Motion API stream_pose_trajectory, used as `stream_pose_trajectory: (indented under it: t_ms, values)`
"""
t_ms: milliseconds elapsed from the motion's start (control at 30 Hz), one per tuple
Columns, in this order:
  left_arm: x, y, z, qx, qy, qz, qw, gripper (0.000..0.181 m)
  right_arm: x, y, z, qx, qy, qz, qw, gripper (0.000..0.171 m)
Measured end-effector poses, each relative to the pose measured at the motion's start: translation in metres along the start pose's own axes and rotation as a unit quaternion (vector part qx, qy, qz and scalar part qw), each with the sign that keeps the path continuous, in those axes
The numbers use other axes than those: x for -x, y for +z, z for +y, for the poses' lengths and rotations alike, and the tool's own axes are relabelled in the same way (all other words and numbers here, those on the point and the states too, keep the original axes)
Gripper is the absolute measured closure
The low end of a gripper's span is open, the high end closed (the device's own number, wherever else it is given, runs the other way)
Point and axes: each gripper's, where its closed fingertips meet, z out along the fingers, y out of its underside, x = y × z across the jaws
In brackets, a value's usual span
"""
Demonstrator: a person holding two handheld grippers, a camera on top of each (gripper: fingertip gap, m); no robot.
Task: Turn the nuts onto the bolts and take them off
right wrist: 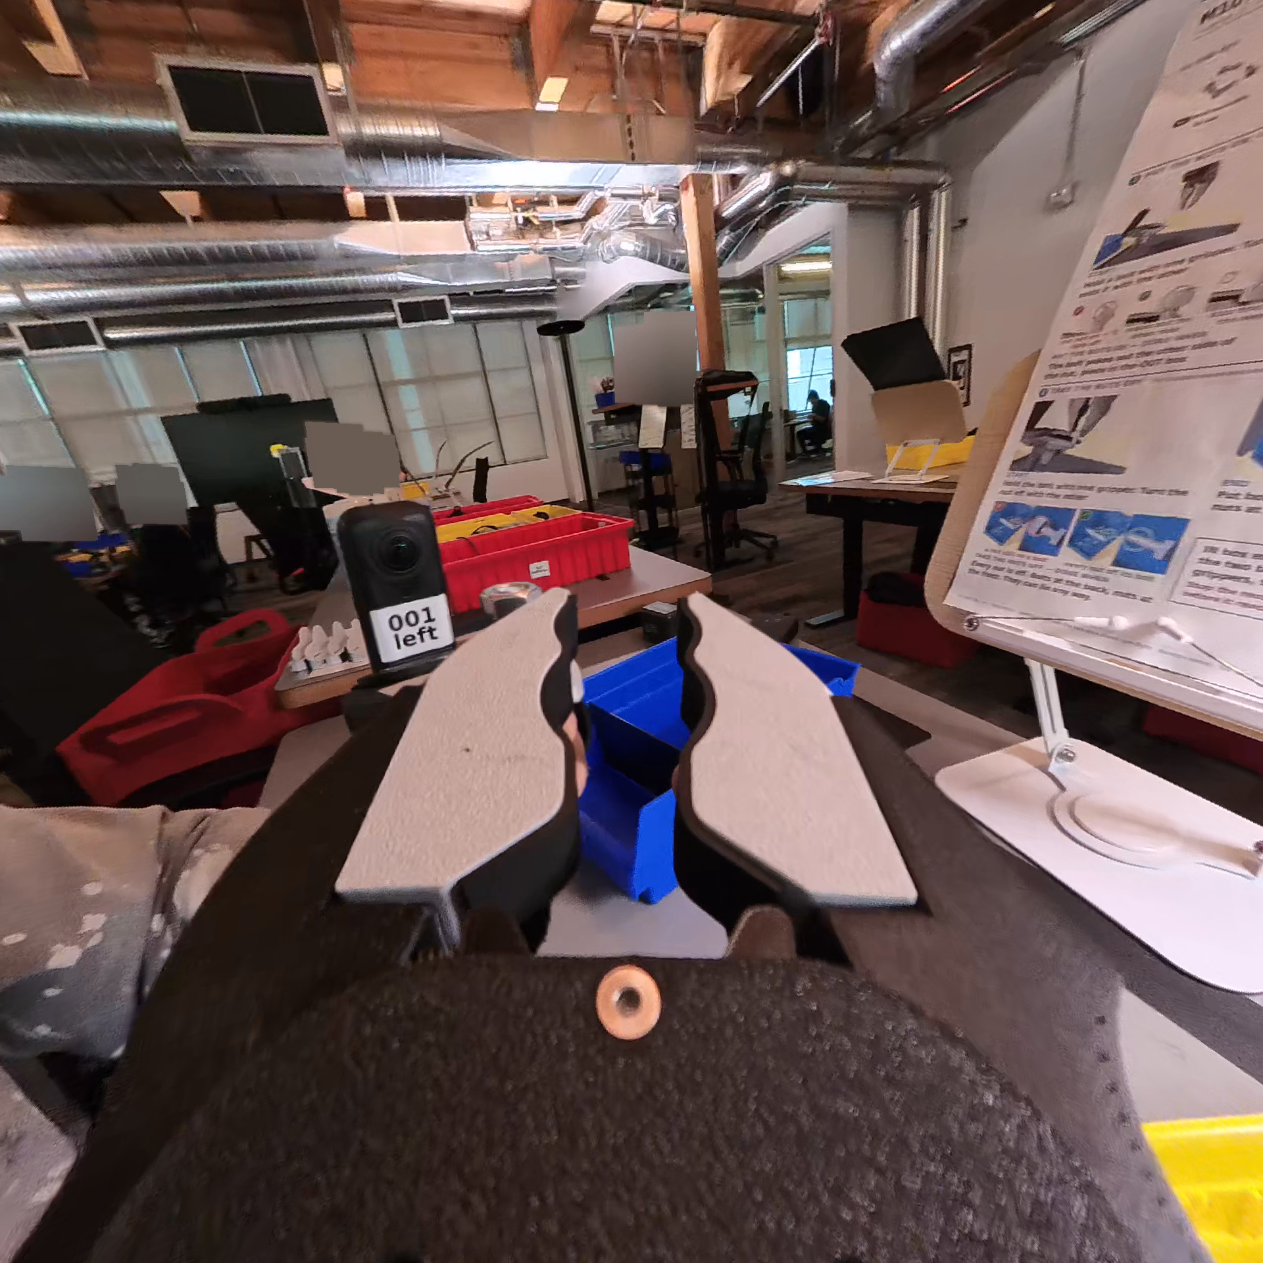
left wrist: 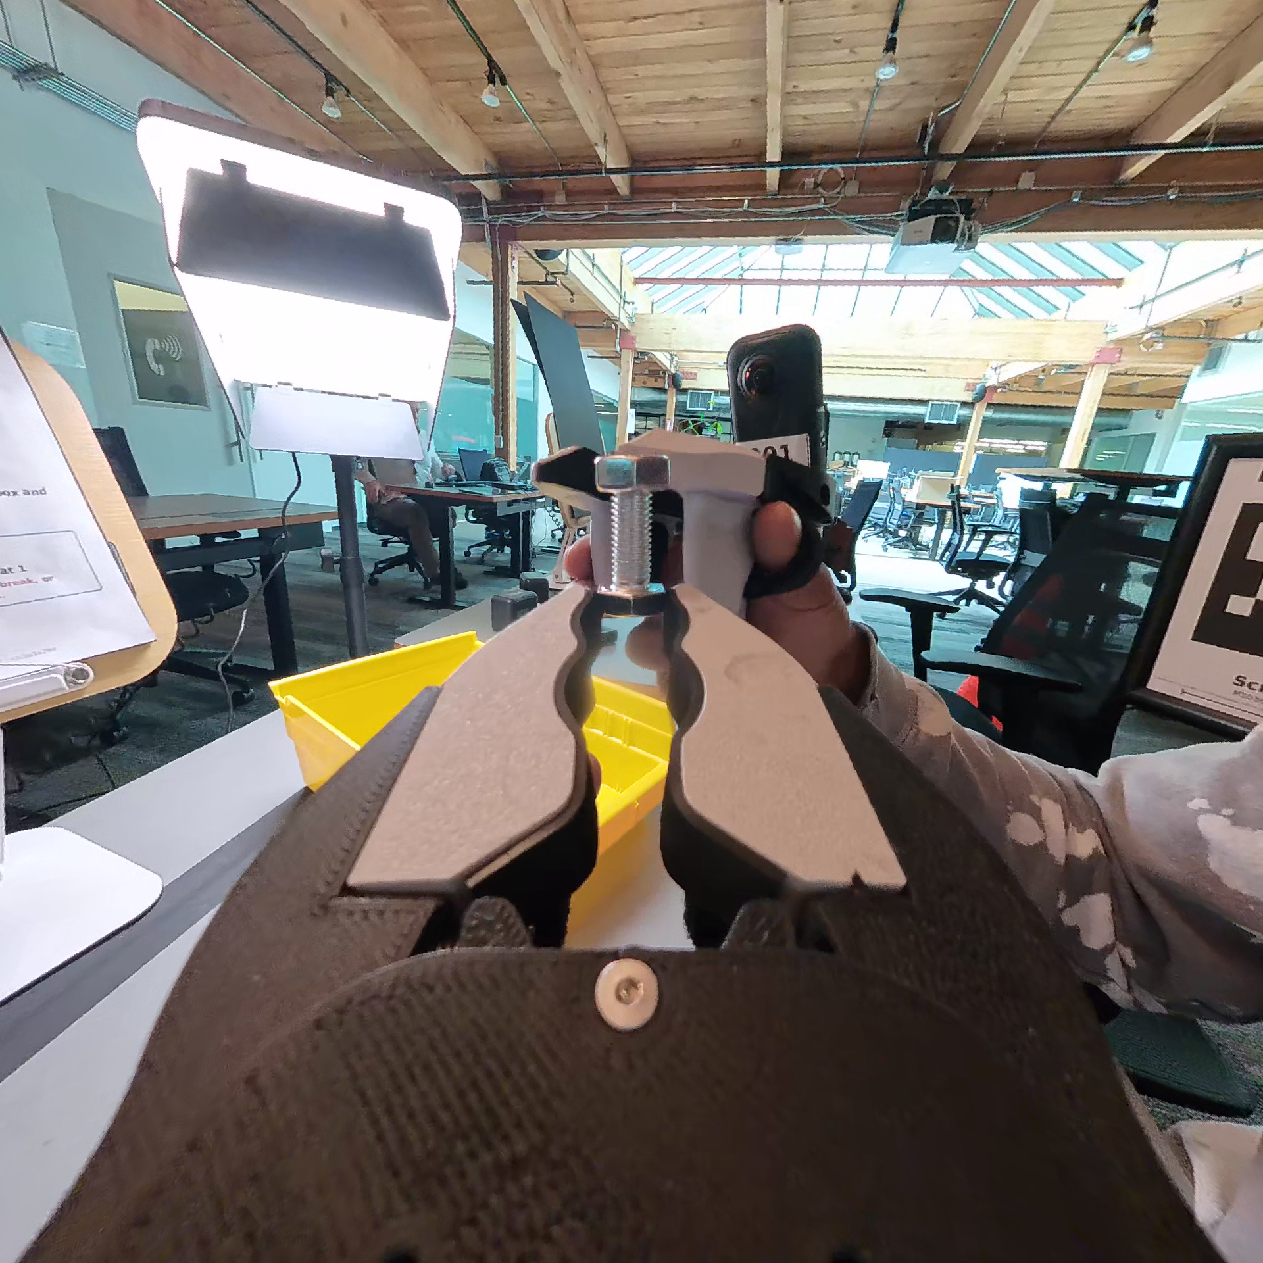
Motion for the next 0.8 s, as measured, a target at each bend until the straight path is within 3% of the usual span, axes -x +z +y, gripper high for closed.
stream_pose_trajectory:
  t_ms: [267,400,633,733,800]
  values:
    - [-0.001,0.003,0.005,0.002,-0.003,-0.006,1.0,0.163,0.021,0.011,0.009,0.018,-0.022,-0.033,0.999,0.131]
    - [0.001,0.0,0.0,-0.007,-0.002,-0.007,1.0,0.163,-0.001,0.001,0.001,0.004,-0.012,0.01,1.0,0.148]
    - [0.0,0.002,0.004,0.0,-0.001,-0.008,1.0,0.163,0.026,0.011,0.008,0.023,-0.022,-0.04,0.999,0.132]
    - [0.0,0.002,0.003,-0.003,-0.001,-0.009,1.0,0.163,0.02,0.01,0.008,0.021,-0.019,-0.033,0.999,0.132]
    - [0.001,0.0,0.0,-0.01,-0.005,-0.006,1.0,0.163,0.003,0.004,0.002,0.005,-0.01,0.006,1.0,0.148]
